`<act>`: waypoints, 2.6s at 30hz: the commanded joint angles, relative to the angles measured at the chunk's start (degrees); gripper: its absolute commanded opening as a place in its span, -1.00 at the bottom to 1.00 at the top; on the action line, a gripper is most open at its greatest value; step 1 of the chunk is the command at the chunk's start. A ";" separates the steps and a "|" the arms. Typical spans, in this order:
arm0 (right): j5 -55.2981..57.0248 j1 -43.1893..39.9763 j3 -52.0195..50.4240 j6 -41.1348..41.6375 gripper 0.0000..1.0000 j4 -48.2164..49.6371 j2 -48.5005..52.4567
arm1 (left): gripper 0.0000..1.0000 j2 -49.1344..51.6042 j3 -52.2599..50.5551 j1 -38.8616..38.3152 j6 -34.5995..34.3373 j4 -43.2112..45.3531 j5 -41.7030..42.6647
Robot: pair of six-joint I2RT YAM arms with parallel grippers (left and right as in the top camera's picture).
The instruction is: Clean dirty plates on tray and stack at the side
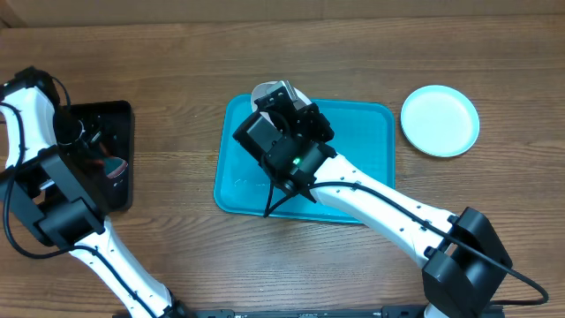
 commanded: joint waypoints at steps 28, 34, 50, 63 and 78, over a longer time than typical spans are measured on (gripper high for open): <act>-0.83 -0.35 1.70 -0.04 -0.92 0.24 -1.46 | 0.99 -5.35 14.80 0.35 1.60 -8.00 0.79; 23.17 -0.76 1.73 0.00 -0.92 0.94 -1.49 | 1.00 -5.35 14.80 0.28 1.62 -8.02 0.76; -48.65 -21.18 1.03 16.59 -0.92 -1.42 -1.81 | 1.00 -5.35 14.80 0.17 1.62 -8.02 0.76; -69.13 -57.35 0.94 16.35 -0.92 -12.79 -1.68 | 1.00 -5.35 14.80 -0.13 1.64 -8.00 0.74; -65.05 -72.85 -3.37 19.15 -0.92 -9.16 -0.87 | 1.00 -5.35 14.80 -0.02 1.64 -8.00 0.74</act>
